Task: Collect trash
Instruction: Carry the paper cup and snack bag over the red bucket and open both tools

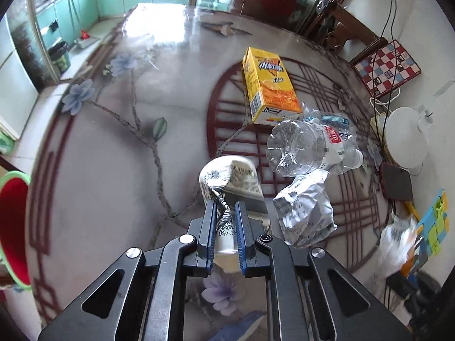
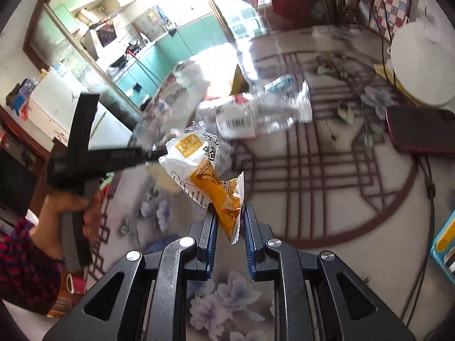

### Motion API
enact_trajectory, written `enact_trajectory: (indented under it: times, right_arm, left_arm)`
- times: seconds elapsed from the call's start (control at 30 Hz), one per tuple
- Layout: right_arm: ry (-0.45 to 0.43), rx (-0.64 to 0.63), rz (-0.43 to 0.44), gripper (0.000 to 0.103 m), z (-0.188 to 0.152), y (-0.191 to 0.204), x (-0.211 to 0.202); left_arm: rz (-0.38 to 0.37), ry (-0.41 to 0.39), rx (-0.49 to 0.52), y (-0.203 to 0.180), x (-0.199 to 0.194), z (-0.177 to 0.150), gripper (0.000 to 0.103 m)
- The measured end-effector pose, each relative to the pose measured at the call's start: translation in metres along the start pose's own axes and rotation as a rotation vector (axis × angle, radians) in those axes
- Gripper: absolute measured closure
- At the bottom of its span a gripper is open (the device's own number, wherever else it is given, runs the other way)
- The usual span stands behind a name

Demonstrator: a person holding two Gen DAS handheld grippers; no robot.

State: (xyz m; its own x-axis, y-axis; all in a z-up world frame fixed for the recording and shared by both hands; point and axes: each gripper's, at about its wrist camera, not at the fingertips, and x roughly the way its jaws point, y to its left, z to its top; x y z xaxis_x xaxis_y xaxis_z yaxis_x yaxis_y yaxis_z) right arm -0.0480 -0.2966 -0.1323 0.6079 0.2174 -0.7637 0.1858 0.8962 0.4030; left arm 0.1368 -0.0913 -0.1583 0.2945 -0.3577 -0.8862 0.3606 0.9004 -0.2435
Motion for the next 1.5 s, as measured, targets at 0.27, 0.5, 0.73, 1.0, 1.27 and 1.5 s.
enact_trajectory:
  times: [0.27, 0.5, 0.73, 1.0, 1.27, 1.5]
  right_arm:
    - [-0.038, -0.043, 0.040, 0.088, 0.022, 0.035, 0.003]
    - [-0.012, -0.056, 0.069, 0.088, 0.019, 0.055, 0.016]
    - [-0.009, -0.066, 0.085, 0.088, 0.013, 0.074, 0.022]
    - [0.004, -0.093, 0.088, 0.088, 0.005, 0.102, 0.030]
    - [0.014, -0.113, 0.091, 0.088, -0.003, 0.133, 0.040]
    - [0.023, -0.131, 0.082, 0.088, -0.010, 0.163, 0.053]
  left_arm:
    - [-0.049, -0.051, -0.082, 0.021, -0.043, -0.014, 0.091]
    - [0.009, -0.089, -0.054, 0.032, -0.066, -0.032, 0.091]
    - [0.027, -0.077, -0.086, 0.056, -0.072, -0.044, 0.091]
    - [0.007, -0.103, -0.097, 0.076, -0.085, -0.049, 0.091]
    - [0.006, -0.111, -0.104, 0.104, -0.095, -0.055, 0.091]
    - [0.022, -0.107, -0.132, 0.142, -0.101, -0.060, 0.091]
